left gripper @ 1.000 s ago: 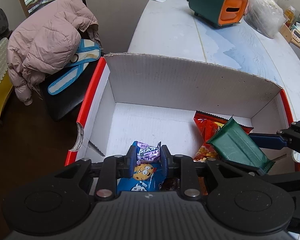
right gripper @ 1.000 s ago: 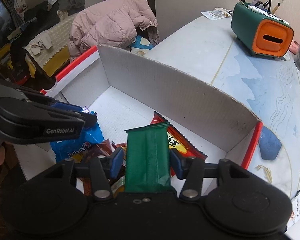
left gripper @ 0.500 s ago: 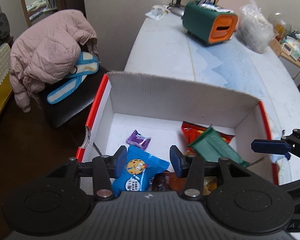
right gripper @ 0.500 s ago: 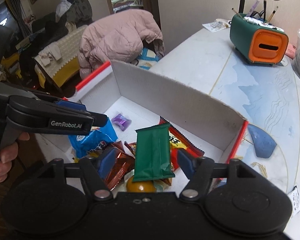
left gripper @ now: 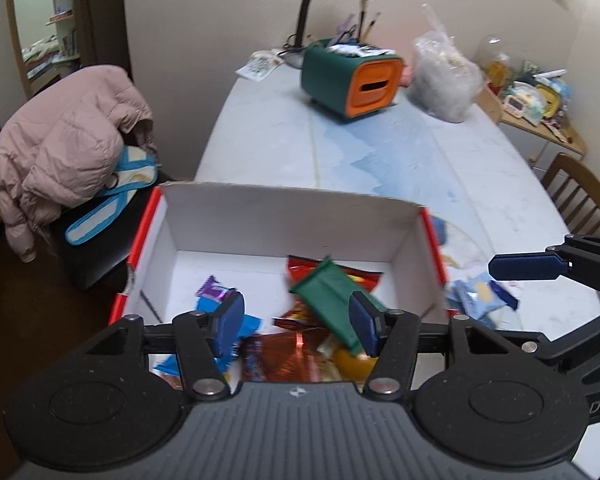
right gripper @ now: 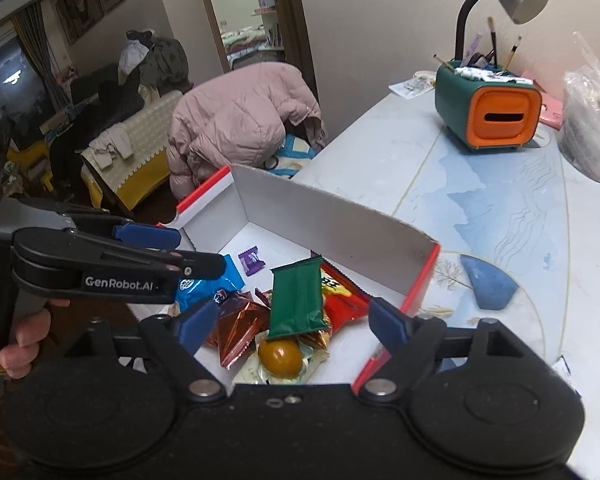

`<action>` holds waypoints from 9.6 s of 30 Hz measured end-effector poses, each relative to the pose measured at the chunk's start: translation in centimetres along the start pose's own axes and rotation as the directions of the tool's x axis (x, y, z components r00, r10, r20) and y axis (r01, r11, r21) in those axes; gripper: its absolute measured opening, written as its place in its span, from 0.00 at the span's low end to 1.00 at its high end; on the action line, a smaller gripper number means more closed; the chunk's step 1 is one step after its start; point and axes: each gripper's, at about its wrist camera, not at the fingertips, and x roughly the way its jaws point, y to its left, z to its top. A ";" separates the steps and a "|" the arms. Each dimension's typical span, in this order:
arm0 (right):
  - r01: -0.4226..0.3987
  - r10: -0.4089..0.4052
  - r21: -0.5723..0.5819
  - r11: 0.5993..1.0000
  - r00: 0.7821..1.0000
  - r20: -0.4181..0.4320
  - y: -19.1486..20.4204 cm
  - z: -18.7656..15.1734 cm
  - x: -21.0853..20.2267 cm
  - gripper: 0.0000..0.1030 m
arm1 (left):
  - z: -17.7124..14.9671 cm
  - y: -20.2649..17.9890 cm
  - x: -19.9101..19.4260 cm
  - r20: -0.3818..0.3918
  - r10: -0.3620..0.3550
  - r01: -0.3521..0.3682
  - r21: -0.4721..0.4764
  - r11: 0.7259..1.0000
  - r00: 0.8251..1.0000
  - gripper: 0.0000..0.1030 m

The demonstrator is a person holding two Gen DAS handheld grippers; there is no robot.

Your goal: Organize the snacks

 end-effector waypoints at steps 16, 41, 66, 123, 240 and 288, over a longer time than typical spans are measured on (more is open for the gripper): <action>0.047 -0.050 0.032 0.998 0.996 0.075 -5.1 -4.1 -7.3 0.98 | -1.4 -7.7 -1.9 0.065 -0.114 0.110 0.066 0.992 0.991 0.73; 0.142 -0.148 -0.097 0.985 0.988 -0.054 -19.6 -10.6 -7.7 0.98 | -2.3 -21.8 7.3 -0.048 -0.102 0.104 0.032 0.994 0.994 0.75; 0.032 -0.066 -0.178 0.983 0.980 -0.187 -24.8 -9.7 3.8 0.70 | -1.6 -23.1 12.1 -0.116 -0.023 0.023 0.000 1.000 0.993 0.75; 0.115 -0.110 0.051 0.992 0.989 -0.096 -23.8 -13.5 -4.6 0.55 | -2.9 -24.9 13.1 -0.157 -0.016 0.015 -0.013 1.000 0.987 0.44; 0.062 -0.058 -0.078 0.995 0.997 0.048 2.7 -0.7 2.2 0.77 | -3.6 3.4 -0.3 0.041 0.094 -0.087 -0.134 0.987 0.995 0.58; 0.037 -0.069 0.097 0.995 0.934 0.349 1.7 -6.9 -9.3 1.00 | -5.7 -3.4 -9.6 0.230 0.022 -0.018 -0.021 1.000 0.973 0.92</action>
